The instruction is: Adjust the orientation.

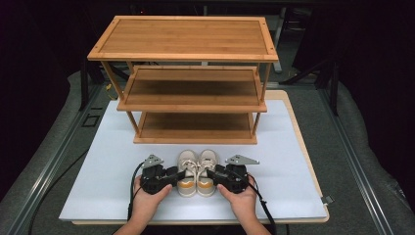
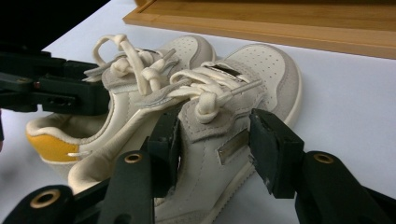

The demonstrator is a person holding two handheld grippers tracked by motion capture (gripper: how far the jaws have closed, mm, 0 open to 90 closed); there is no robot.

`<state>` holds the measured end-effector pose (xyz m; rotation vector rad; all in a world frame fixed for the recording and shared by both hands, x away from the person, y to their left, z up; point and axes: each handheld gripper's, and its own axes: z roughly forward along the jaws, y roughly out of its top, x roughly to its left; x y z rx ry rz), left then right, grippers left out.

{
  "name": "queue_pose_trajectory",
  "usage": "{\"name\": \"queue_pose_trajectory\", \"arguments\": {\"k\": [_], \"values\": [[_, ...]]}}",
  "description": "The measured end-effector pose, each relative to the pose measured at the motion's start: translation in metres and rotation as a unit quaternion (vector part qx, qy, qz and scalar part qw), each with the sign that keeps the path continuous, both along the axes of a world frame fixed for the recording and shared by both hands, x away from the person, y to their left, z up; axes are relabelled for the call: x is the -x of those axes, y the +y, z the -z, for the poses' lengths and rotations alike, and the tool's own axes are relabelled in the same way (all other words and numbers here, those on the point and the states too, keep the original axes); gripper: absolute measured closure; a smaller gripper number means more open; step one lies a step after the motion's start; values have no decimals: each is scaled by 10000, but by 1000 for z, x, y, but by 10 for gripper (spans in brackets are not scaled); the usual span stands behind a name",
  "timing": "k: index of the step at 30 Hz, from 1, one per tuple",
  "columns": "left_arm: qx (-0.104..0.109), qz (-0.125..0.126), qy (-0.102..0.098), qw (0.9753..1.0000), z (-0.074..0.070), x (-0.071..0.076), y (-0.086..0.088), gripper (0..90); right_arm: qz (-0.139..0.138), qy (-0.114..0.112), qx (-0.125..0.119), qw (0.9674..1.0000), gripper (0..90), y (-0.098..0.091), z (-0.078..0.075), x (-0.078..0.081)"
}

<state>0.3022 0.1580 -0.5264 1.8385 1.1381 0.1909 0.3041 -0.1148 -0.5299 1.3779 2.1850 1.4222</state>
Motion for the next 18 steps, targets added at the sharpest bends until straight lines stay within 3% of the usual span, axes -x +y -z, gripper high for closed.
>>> {"name": "queue_pose_trajectory", "arguments": {"k": [3, 5, 9, 14, 18], "values": [[-62, 17, 40, 10000, -1, 0, 1, 522, 146, -10, 38, 9999, 512, 2, 1, 4], [-103, -21, 23, 9999, 0, 0, 0, 456, 266, -11, 99, 9996, 465, 3, 1, 7], [-124, -243, 91, 9996, 1, 1, -2, 411, 396, -83, 119, 9991, 454, 1, 0, 13], [-204, -361, 96, 9991, 2, 1, -8, 414, 663, 46, 144, 9977, 451, 7, 0, 15], [-164, -426, 118, 9989, 2, 2, -11, 440, 783, 127, 85, 9968, 500, 10, 0, 17]]}}
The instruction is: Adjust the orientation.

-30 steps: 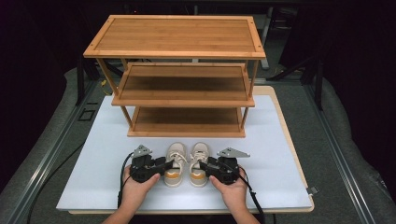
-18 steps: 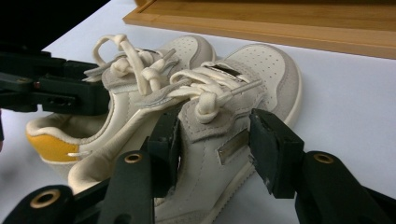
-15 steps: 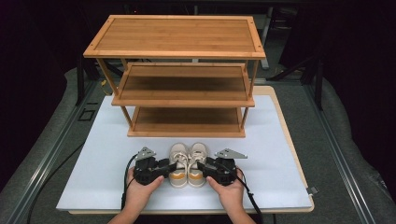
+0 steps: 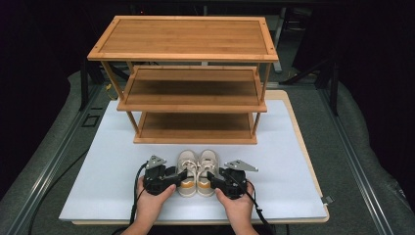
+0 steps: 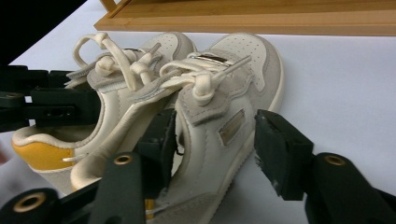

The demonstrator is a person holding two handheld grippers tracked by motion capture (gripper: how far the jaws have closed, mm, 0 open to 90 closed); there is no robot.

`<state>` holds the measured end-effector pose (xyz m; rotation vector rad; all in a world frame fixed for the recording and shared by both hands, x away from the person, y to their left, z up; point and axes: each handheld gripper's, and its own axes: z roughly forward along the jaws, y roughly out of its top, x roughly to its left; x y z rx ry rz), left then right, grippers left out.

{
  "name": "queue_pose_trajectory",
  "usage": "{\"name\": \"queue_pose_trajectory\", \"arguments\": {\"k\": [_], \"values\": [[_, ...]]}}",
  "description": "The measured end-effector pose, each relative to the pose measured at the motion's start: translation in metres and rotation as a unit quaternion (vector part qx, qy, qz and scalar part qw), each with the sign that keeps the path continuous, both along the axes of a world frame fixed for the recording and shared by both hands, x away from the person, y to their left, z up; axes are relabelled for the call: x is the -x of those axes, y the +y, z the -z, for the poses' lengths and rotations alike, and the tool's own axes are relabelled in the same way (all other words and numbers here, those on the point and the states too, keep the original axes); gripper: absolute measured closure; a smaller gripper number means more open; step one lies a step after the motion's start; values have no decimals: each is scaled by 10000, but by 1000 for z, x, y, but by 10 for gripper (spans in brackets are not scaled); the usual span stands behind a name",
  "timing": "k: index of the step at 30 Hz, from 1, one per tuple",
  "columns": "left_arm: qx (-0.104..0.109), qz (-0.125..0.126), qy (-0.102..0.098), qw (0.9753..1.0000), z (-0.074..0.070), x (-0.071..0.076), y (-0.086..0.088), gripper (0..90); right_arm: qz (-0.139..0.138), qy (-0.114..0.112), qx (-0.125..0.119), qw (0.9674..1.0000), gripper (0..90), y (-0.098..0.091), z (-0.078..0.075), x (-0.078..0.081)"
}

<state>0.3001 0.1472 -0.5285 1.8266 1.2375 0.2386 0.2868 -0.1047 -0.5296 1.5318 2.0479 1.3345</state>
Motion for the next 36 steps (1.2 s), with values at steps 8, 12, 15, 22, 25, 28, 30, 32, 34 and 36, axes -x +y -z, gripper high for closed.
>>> {"name": "queue_pose_trajectory", "arguments": {"k": [8, 12, 15, 22, 25, 28, 30, 32, 34, 36], "values": [[73, -67, 52, 9999, 0, 2, -1, 478, 224, -26, 84, 9997, 533, 8, 0, 3], [207, -163, 55, 9996, 2, 3, -1, 488, 286, 62, 51, 9996, 545, 11, 1, 3], [188, -189, 53, 9996, 2, 4, -2, 488, 369, 77, 11, 9993, 555, 12, 1, 3], [11, -264, -89, 9996, 3, 5, -4, 543, 432, 27, 67, 9990, 558, 13, 1, 5], [15, -344, -97, 9994, 3, 6, -5, 545, 396, -18, 140, 9991, 553, 13, 2, 4], [13, -406, -89, 9991, 3, 7, -6, 548, 392, 2, 115, 9992, 554, 13, 2, 4], [0, -400, -128, 9991, 3, 7, -7, 553, 453, 2, 18, 9990, 563, 13, 3, 5], [-12, -416, -133, 9990, 3, 7, -7, 562, 525, 20, -28, 9986, 578, 14, 3, 7], [-63, -424, -139, 9990, 2, 7, -8, 573, 605, -7, -13, 9982, 586, 15, 3, 8], [-122, -401, -136, 9990, 1, 7, -9, 579, 601, -2, -34, 9982, 592, 14, 3, 8]]}}
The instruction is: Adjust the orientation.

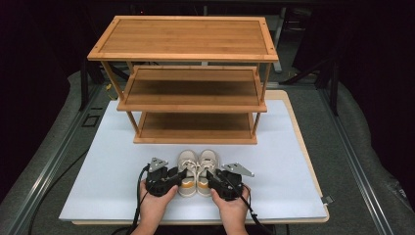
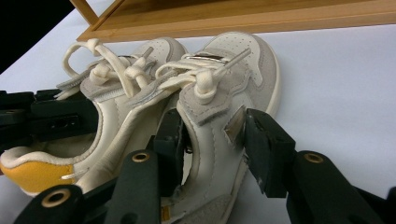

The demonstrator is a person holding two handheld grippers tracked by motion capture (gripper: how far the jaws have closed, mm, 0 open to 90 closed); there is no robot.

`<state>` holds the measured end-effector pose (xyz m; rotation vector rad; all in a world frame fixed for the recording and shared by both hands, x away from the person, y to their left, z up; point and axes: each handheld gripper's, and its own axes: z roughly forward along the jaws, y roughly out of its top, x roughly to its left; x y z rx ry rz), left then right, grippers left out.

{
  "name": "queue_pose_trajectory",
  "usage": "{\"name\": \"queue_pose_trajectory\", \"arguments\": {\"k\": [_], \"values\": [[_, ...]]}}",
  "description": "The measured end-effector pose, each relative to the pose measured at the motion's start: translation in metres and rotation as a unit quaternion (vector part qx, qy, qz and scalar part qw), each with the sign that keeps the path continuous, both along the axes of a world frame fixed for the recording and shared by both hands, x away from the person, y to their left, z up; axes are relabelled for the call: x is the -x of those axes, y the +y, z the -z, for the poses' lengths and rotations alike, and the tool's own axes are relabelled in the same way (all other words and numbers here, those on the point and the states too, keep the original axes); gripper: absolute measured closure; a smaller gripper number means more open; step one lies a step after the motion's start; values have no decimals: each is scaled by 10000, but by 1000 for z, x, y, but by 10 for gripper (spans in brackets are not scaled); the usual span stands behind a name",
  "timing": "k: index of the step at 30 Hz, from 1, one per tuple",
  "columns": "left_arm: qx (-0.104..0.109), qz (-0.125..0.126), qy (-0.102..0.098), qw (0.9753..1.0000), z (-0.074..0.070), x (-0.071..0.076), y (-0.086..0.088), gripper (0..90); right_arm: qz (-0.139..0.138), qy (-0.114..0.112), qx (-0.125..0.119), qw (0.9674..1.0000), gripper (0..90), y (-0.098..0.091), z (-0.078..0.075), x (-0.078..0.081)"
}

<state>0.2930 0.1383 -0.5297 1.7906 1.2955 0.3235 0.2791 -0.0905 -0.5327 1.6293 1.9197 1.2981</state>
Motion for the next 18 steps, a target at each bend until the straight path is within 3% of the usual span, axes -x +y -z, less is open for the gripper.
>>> {"name": "queue_pose_trajectory", "arguments": {"k": [8, 11, 18], "values": [[82, -3, -19, 10000, 2, 0, 2, 580, -90, 58, 72, 9999, 589, 0, -2, -1], [145, 5, -58, 9999, 3, 1, 3, 578, -84, 33, -20, 10000, 586, -1, -1, 0], [173, 5, -83, 9998, 4, 1, 4, 576, -106, -82, 37, 9999, 559, -2, 1, -1]]}}
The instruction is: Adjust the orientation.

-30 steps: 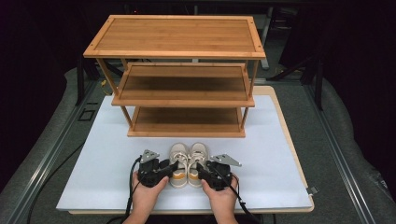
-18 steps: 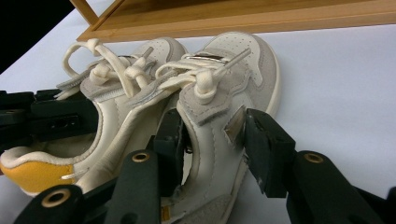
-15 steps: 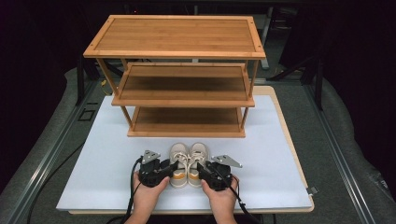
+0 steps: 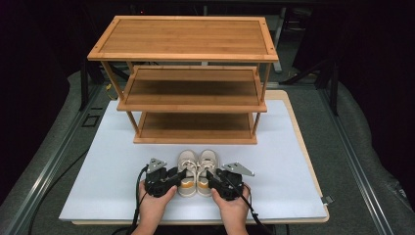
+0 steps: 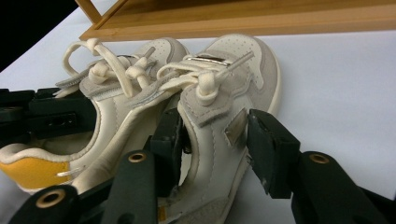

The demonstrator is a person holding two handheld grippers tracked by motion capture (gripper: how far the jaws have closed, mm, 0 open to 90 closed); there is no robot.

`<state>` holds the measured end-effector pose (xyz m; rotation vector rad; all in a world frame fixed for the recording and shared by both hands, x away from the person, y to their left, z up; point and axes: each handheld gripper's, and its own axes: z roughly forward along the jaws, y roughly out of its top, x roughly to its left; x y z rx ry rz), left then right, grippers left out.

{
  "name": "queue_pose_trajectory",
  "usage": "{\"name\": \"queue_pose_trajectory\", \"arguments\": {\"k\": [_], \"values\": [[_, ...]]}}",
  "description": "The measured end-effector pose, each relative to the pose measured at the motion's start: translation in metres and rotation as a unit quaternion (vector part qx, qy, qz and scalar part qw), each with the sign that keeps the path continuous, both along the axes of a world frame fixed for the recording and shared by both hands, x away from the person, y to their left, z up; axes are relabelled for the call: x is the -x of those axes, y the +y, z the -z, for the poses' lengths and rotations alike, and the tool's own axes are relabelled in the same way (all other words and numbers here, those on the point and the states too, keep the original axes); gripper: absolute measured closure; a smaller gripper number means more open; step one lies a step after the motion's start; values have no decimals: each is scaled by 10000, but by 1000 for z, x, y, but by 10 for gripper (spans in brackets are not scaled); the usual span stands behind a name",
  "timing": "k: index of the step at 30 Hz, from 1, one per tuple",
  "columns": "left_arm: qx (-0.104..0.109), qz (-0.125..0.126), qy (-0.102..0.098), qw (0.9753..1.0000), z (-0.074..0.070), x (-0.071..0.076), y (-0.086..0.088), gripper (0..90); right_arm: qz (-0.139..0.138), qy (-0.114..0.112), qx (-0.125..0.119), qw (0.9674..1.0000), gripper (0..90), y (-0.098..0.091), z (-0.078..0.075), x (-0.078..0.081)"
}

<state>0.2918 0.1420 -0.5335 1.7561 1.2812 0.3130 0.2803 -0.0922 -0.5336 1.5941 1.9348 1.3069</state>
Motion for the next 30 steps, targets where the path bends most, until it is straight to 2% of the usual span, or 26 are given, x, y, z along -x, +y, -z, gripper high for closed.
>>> {"name": "queue_pose_trajectory", "arguments": {"k": [2, 3, 5, 7, 8, 14, 15, 16, 20, 22, 24, 30], "values": [[23, -14, 1, 10000, 0, 0, 0, 576, -14, -31, 46, 10000, 552, 0, 0, 0], [44, -24, -3, 10000, 1, 0, 0, 575, -40, -156, 49, 9999, 549, 0, 2, 1], [48, -27, -5, 10000, 1, 0, 0, 575, -21, -169, 51, 9998, 549, 0, 2, 1], [41, -23, 4, 10000, 1, 0, 0, 575, -69, -190, -86, 9998, 557, -1, 3, 2], [39, -25, -4, 10000, 0, 0, 0, 576, 52, -292, -81, 9995, 577, 1, 4, 3], [-29, -10, 24, 10000, -1, 0, -1, 586, 126, -181, 41, 9997, 599, 2, 2, 3], [-47, -17, 17, 10000, -1, 0, -1, 590, 6, -139, 41, 9999, 609, 2, 0, 2], [-44, -14, 16, 10000, -1, 0, -1, 592, 43, -103, 88, 9999, 613, 2, 0, 1], [-32, -9, 30, 10000, -2, 0, -1, 602, -7, -63, -23, 10000, 622, 0, 0, 1], [-24, -13, 41, 10000, -2, 0, -1, 603, 61, -49, -48, 10000, 626, 1, -1, 0], [-39, -15, 35, 10000, -2, 0, -2, 603, 1, 4, -26, 10000, 626, 0, -2, 0], [-46, -54, 46, 10000, -2, 0, -2, 604, -7, -27, 24, 10000, 626, 1, -2, 0]]}}
